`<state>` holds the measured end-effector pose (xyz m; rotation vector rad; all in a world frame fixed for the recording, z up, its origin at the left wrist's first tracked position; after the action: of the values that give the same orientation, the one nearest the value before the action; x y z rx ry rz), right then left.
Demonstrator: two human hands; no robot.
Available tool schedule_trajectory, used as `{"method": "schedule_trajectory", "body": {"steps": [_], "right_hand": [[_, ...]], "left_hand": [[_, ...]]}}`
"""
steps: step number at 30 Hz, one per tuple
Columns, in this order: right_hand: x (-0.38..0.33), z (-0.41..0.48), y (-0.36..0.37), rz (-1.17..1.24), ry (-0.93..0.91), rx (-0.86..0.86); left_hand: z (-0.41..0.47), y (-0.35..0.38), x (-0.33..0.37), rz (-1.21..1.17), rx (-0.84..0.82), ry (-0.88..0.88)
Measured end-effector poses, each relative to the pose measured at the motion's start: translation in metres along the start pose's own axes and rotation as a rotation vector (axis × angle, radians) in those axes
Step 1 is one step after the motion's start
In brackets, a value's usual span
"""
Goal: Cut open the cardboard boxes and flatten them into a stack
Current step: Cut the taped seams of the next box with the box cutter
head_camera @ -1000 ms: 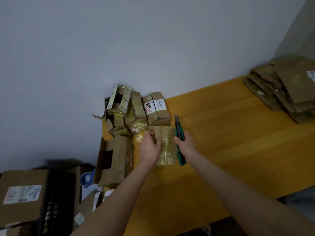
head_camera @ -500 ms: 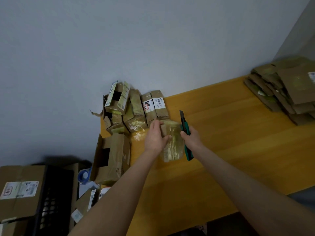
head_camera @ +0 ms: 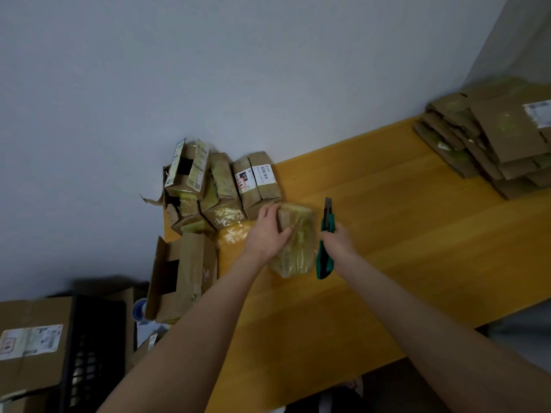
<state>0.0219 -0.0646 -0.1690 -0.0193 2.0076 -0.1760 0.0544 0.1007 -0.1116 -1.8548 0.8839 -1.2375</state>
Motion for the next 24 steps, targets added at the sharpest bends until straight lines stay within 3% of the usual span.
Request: {"method": "schedule_trajectory", "body": {"steps": [2,7,11,24], "right_hand": [[-0.005,-0.005,-0.005,-0.079,-0.055,-0.025],[-0.035,-0.036,-0.025,-0.408,-0.393,-0.037],[-0.049,-0.054,-0.037,-0.884,-0.529,0.015],[-0.068,-0.061,-0.008,-1.184,-0.638,-0.122]], "left_hand": [[-0.001,-0.002,0.0,-0.015,0.021,-0.016],[0.0,-0.003,0.006,-0.022,0.05,-0.016],[0.004,-0.005,0.004,-0.04,0.056,-0.047],[0.007,-0.007,-0.003,-0.07,0.058,-0.097]]}}
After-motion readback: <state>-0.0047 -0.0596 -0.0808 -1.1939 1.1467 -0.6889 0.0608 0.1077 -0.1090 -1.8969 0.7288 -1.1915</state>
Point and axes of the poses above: each hand's wrist, its own z-axis towards the middle knuckle, its own y-axis out of the palm, x = y × z, the point moved 10 cm from there along z, towards the middle knuckle, and after that the axes turned 13 degrees about -y, right-handed, at the moved point
